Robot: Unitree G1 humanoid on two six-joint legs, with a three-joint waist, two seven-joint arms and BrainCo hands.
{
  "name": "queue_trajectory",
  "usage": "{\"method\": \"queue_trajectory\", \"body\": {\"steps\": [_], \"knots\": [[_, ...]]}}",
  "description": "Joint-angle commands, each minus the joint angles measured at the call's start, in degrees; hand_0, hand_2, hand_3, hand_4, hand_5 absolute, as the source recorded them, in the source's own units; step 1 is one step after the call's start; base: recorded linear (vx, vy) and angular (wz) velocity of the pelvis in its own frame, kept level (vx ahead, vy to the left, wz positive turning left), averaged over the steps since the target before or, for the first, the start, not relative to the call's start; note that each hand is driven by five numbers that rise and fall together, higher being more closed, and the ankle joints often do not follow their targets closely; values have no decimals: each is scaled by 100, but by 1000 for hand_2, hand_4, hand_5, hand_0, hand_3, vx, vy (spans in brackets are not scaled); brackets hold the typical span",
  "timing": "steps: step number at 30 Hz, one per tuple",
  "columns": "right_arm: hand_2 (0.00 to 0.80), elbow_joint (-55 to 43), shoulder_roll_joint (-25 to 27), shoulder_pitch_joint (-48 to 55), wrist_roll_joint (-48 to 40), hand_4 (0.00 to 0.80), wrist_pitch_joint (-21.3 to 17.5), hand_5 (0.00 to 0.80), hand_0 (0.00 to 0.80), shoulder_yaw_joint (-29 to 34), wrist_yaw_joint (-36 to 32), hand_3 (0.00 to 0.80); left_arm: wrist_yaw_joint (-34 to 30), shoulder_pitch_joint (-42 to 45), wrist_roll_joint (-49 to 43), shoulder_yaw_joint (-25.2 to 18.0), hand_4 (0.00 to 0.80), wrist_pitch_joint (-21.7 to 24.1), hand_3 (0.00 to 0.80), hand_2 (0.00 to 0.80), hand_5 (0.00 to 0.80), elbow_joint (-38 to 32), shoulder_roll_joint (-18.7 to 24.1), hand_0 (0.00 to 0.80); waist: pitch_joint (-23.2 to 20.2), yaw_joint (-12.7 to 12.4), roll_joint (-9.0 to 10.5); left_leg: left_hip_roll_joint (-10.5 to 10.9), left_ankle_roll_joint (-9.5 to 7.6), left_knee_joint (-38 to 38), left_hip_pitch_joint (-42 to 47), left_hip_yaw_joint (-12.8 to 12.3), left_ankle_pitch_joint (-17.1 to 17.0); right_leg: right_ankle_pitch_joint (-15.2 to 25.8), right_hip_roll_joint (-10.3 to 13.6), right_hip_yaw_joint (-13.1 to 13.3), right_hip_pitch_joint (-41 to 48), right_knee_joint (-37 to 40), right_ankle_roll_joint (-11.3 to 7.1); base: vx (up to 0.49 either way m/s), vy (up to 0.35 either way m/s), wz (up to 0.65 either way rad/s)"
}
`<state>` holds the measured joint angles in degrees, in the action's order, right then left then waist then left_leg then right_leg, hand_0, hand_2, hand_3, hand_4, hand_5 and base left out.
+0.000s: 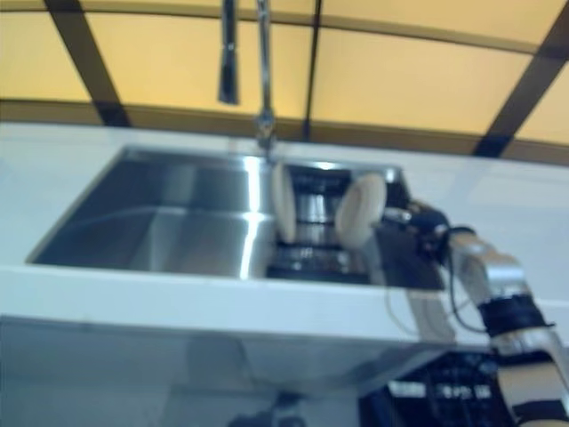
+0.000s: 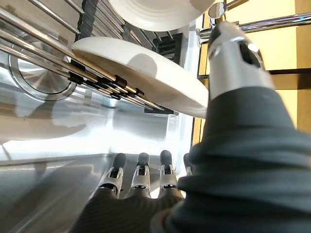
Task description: Take plates into dishwasher
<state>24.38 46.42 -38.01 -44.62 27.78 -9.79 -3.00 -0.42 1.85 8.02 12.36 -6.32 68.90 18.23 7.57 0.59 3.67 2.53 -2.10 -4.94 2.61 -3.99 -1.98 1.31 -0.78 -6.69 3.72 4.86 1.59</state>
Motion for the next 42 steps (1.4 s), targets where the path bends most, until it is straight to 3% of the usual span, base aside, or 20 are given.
{"method": "queue_trajectory", "body": {"steps": [1, 42], "knots": [[0, 191, 223, -727, -4, 0, -170, 0, 0, -132, 63, 0, 28, -83, -40, 366, 0, 67, 0, 0, 0, 332, 20, 0, -225, -141, 28, -77, 9, -6, 8, -14, 363, -109, 122, 20, -149, -185, -385, 0, 0, 0], [0, 197, 87, -1051, -92, 0, 194, 0, 0, -403, 180, 0, 61, -121, 97, 403, 0, 34, 0, 0, 0, 335, 56, 0, -13, -240, 90, -85, -15, -6, -42, 68, 346, -142, 121, -6, -221, -296, -378, 0, 0, 0]]}}
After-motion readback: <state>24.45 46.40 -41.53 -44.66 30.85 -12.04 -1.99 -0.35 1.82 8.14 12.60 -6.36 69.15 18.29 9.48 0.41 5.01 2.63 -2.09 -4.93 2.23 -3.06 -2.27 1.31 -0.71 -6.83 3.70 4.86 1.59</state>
